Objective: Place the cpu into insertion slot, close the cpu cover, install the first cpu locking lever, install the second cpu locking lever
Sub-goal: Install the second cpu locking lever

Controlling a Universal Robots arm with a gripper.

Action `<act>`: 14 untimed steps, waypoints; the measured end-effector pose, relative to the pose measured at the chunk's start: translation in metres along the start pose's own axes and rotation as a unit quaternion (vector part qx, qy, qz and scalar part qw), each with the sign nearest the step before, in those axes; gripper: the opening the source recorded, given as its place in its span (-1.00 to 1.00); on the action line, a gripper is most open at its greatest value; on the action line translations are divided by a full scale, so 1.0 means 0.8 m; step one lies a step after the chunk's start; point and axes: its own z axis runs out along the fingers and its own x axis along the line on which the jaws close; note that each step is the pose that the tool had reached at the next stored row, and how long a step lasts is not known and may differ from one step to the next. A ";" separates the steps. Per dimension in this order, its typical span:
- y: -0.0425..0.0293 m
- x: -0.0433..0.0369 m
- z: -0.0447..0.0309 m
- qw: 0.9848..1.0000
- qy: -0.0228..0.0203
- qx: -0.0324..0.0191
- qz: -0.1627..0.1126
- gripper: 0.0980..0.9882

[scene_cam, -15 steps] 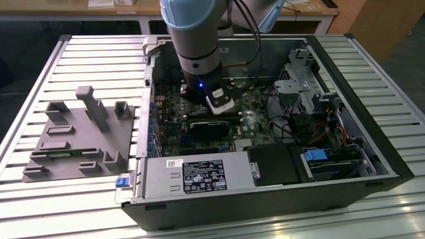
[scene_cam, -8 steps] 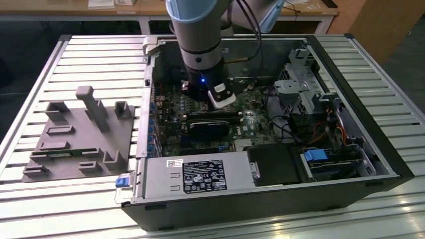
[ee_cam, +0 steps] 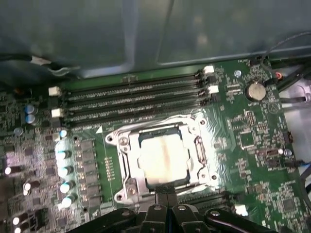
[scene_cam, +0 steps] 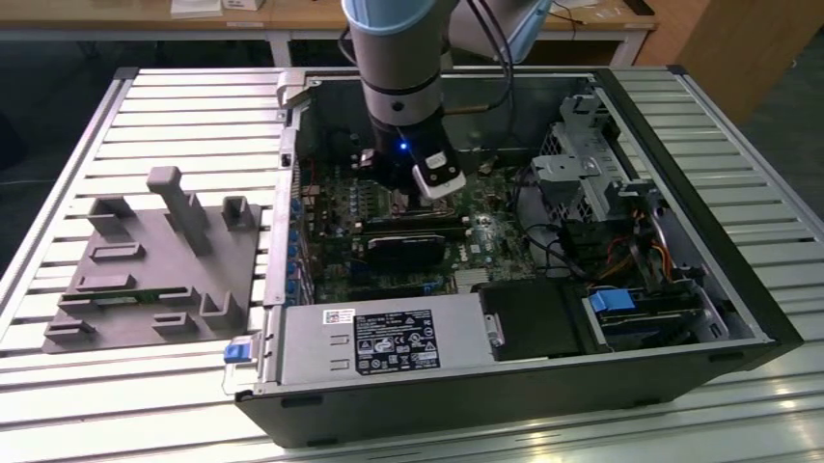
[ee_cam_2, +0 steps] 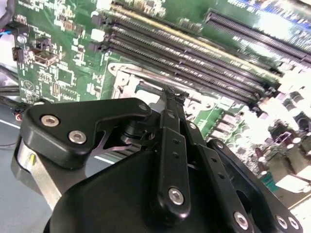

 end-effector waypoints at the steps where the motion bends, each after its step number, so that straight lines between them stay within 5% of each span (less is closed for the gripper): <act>1: 0.0023 -0.001 0.0005 1.000 0.001 0.000 0.000 -0.99; 14: 0.0246 -0.010 0.0051 1.000 0.012 0.004 0.001 -0.99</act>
